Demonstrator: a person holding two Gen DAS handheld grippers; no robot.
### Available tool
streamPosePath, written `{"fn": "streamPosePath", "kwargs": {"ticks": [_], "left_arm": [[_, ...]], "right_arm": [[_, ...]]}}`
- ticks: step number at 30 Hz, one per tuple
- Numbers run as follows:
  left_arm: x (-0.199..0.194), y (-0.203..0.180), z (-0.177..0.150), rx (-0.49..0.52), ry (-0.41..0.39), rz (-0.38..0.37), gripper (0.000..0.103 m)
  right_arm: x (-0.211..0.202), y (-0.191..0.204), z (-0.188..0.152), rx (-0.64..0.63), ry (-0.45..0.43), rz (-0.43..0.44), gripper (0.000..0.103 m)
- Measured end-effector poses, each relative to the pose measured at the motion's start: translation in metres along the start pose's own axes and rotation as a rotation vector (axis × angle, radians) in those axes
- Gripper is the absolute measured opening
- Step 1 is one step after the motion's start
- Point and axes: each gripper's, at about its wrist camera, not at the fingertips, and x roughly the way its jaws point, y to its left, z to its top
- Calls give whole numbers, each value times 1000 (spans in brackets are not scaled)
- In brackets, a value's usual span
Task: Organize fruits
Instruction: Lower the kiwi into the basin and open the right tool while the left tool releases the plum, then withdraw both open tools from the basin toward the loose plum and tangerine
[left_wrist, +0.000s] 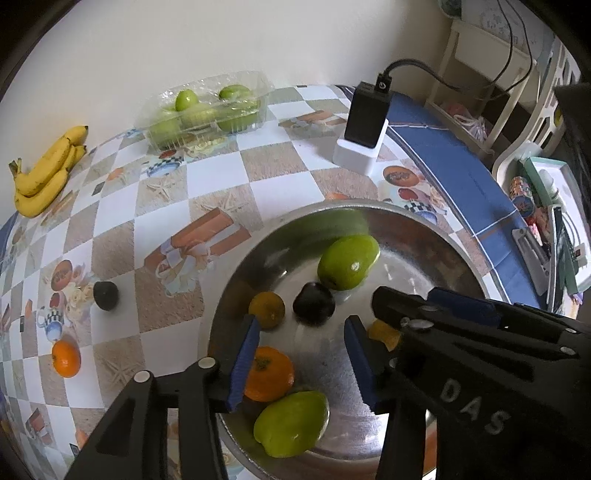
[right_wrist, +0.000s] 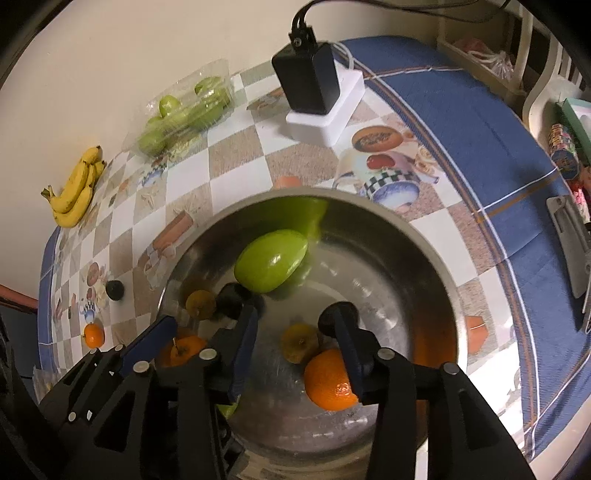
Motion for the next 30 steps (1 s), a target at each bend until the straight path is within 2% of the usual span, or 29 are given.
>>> {"fn": "streamPosePath", "kwargs": {"ticks": [6, 30], "left_arm": [[-8, 13, 3, -45, -9, 11, 54], [-21, 85, -1, -297, -33, 93, 58]], "right_arm": [[-11, -5, 1, 15, -28, -4, 46], [-8, 0, -2, -3, -10, -17, 46]]}}
